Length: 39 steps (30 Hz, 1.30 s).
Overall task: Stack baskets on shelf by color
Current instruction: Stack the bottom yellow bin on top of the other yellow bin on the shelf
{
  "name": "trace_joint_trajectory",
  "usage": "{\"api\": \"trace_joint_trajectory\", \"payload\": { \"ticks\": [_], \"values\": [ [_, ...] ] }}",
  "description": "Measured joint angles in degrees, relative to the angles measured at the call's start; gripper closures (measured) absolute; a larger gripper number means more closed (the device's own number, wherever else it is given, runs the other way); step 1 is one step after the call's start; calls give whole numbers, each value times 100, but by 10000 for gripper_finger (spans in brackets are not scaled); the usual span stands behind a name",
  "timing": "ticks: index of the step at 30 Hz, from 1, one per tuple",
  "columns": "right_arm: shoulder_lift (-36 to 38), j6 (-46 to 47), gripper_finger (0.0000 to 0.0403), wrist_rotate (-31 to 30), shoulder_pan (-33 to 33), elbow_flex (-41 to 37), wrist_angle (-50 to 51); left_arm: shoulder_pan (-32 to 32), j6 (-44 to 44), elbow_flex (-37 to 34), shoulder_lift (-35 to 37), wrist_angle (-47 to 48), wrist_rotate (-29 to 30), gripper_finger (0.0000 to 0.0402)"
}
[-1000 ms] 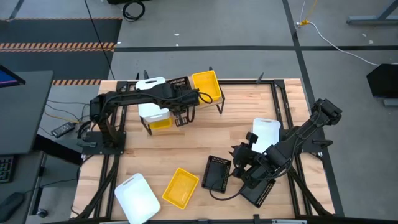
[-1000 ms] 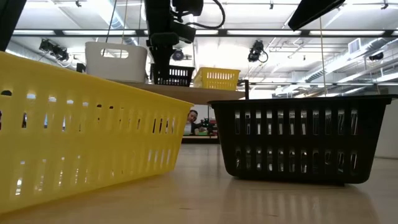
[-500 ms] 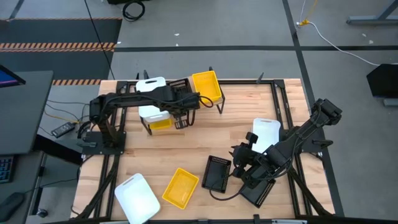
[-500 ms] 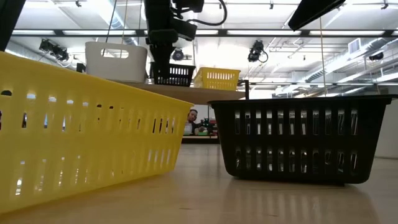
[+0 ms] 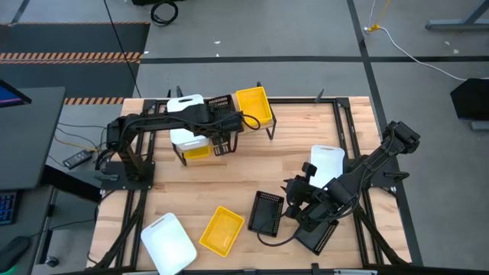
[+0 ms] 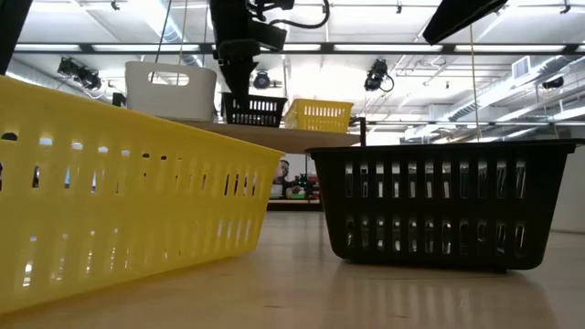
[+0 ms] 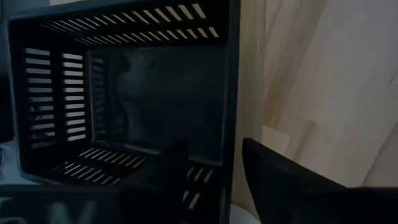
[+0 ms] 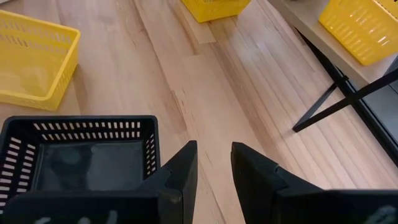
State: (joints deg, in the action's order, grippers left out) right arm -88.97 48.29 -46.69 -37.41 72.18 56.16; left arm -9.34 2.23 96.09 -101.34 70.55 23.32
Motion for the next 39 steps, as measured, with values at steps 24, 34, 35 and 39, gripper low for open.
{"api": "trace_joint_trajectory", "payload": {
  "ticks": [24, 34, 35, 39],
  "values": [
    [0, 43, 300, -2, -65, -132, -46, 1441, -292, 1108, 484, -1283, -753, 232],
    [-7, 548, 300, 23, -118, -691, -121, 2185, -104, -1600, 1812, -3741, -686, 252],
    [-7, 551, 300, 33, -105, -687, -141, 2226, -99, -1928, 1985, -3967, -639, 253],
    [-6, 553, 300, 146, 35, -539, -128, 2314, 12, -3081, 2833, -4960, -509, 259]
  ]
}}
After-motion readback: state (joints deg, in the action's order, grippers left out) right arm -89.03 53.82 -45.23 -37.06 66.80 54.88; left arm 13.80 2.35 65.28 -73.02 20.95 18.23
